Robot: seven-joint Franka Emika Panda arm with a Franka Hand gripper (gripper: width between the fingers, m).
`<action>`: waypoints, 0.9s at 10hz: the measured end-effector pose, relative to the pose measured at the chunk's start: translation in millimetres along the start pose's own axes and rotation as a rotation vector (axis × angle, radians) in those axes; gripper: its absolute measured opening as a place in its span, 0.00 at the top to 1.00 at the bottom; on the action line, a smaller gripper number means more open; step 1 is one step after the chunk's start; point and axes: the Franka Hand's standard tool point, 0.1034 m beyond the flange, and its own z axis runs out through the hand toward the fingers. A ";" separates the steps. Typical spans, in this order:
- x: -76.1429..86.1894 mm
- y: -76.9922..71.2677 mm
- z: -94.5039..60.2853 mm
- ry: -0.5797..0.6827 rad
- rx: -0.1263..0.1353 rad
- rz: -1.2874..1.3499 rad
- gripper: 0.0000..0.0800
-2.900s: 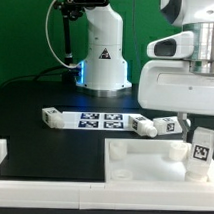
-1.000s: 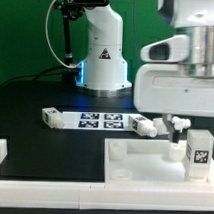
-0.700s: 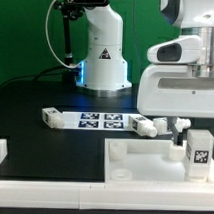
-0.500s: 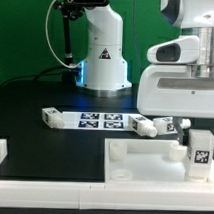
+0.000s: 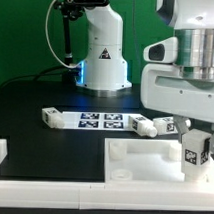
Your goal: Assemble one leg
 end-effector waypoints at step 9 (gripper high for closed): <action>-10.2 -1.7 4.6 -0.049 0.049 0.196 0.33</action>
Offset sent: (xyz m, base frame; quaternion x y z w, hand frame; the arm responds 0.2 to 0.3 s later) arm 0.0051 0.0197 -0.0008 0.0267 -0.0519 0.2237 0.9729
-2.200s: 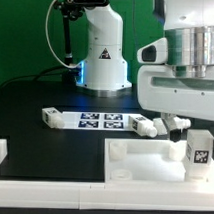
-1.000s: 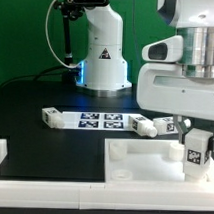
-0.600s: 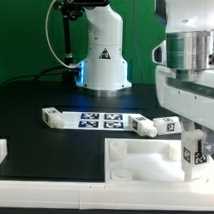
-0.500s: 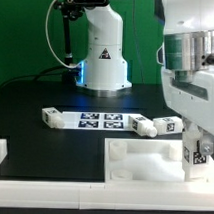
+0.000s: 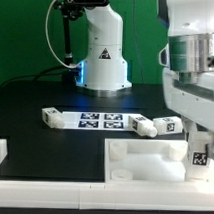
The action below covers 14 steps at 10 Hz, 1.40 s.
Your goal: Assemble one leg
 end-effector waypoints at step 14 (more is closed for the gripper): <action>13.4 -4.8 -0.9 0.051 -0.056 -0.457 0.64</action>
Offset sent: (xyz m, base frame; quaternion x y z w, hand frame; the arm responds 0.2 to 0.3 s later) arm 0.0000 0.0000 0.0000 0.0000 0.0000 -0.1938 0.9810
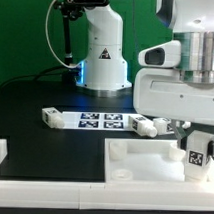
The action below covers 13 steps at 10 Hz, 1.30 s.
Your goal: Assemble one leg
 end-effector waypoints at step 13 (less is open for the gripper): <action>-6.5 6.1 4.1 -0.067 0.016 0.075 0.19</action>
Offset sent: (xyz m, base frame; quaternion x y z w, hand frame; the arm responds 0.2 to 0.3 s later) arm 0.0202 0.0155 0.0021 0.1090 -0.1021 0.4744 0.8675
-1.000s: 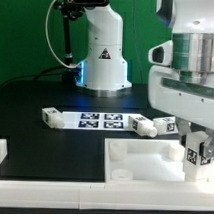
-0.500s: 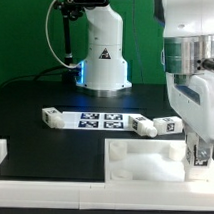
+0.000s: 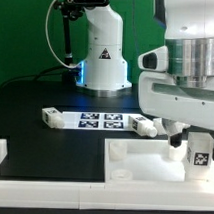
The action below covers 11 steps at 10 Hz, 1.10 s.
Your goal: Assemble one leg
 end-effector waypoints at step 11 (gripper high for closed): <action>-3.4 -4.1 -1.0 0.036 -0.021 0.085 0.64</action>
Offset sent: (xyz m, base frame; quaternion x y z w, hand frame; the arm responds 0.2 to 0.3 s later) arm 0.0000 0.0000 0.0000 0.0000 0.0000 -0.1296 0.9916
